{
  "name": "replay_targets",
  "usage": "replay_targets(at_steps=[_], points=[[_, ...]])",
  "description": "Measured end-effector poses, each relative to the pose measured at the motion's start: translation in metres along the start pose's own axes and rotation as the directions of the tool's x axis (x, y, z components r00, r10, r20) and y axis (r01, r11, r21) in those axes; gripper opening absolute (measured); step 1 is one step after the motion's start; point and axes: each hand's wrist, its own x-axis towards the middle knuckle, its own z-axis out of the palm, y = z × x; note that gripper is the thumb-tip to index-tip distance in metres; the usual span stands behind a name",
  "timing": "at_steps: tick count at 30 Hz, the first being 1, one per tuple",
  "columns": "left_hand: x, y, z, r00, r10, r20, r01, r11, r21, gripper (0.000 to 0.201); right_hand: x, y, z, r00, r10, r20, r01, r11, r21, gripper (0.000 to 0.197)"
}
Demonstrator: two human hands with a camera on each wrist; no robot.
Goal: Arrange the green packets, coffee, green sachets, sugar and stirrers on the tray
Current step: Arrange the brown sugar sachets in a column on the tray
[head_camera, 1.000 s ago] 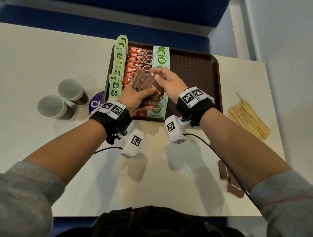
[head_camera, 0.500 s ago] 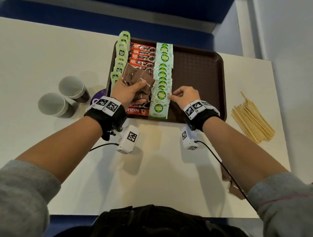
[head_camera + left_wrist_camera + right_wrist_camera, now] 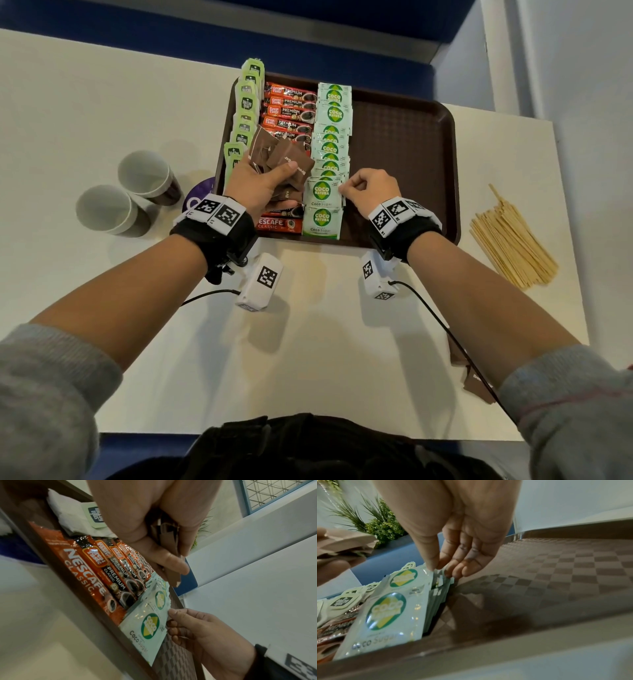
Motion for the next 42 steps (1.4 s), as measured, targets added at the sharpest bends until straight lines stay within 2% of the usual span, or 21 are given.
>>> replay_targets(at_steps=[5, 9, 12, 15, 19, 21, 26, 29, 31, 33, 36, 39, 42], points=[[-0.002, 0.001, 0.005, 0.999, -0.008, 0.036, 0.007, 1.0, 0.013, 0.038, -0.003, -0.008, -0.008, 0.997, -0.037, -0.063, 0.041, 0.997, 0.062, 0.023], [-0.004, 0.0, 0.01, 0.998, -0.015, 0.059, 0.013, 0.999, 0.041, 0.035, -0.005, -0.026, -0.012, 0.99, -0.14, 0.016, 0.134, 0.967, 0.215, 0.023], [-0.004, 0.0, 0.015, 0.997, -0.007, 0.083, 0.002, 0.998, 0.061, 0.033, -0.004, -0.033, -0.013, 0.983, -0.175, 0.06, 0.151, 0.946, 0.286, 0.021], [-0.003, 0.0, 0.016, 0.994, -0.009, 0.111, 0.0, 0.997, 0.076, 0.033, 0.001, -0.033, -0.013, 0.985, -0.161, 0.056, 0.132, 0.927, 0.352, 0.02], [0.0, 0.003, 0.02, 0.992, -0.006, 0.125, -0.002, 0.998, 0.071, 0.02, 0.002, -0.031, -0.017, 0.98, -0.17, 0.104, 0.104, 0.882, 0.46, 0.015], [0.003, 0.004, 0.023, 0.993, 0.004, 0.117, -0.012, 0.998, 0.064, 0.028, 0.003, -0.03, -0.018, 0.979, -0.164, 0.121, 0.079, 0.853, 0.516, 0.015], [0.01, 0.007, 0.029, 0.997, -0.008, 0.071, 0.006, 0.999, 0.032, 0.02, 0.009, -0.022, -0.017, 0.986, -0.091, 0.14, -0.036, 0.705, 0.708, 0.013], [0.015, 0.007, 0.034, 0.999, 0.005, 0.034, -0.006, 1.0, 0.03, 0.024, 0.012, -0.02, -0.017, 0.988, -0.054, 0.142, -0.074, 0.647, 0.759, 0.011], [0.019, 0.007, 0.037, 1.0, 0.011, 0.017, -0.011, 0.999, 0.04, 0.027, 0.014, -0.018, -0.017, 0.989, -0.052, 0.138, -0.067, 0.676, 0.734, 0.015], [0.022, 0.007, 0.042, 0.999, 0.035, 0.012, -0.036, 0.997, 0.074, 0.025, 0.015, -0.018, -0.017, 0.985, -0.078, 0.156, -0.049, 0.736, 0.675, 0.006], [0.027, 0.007, 0.046, 0.997, 0.072, 0.005, -0.072, 0.99, 0.118, 0.029, 0.019, -0.014, -0.02, 0.986, -0.085, 0.14, -0.008, 0.829, 0.559, 0.017], [0.033, 0.008, 0.048, 0.997, 0.076, 0.028, -0.08, 0.978, 0.191, 0.032, 0.027, -0.009, -0.026, 0.991, -0.075, 0.11, 0.017, 0.89, 0.456, 0.013], [0.037, 0.008, 0.051, 0.994, 0.085, 0.072, -0.101, 0.959, 0.263, 0.033, 0.038, -0.01, -0.037, 0.984, -0.157, 0.086, 0.118, 0.928, 0.354, 0.031]])
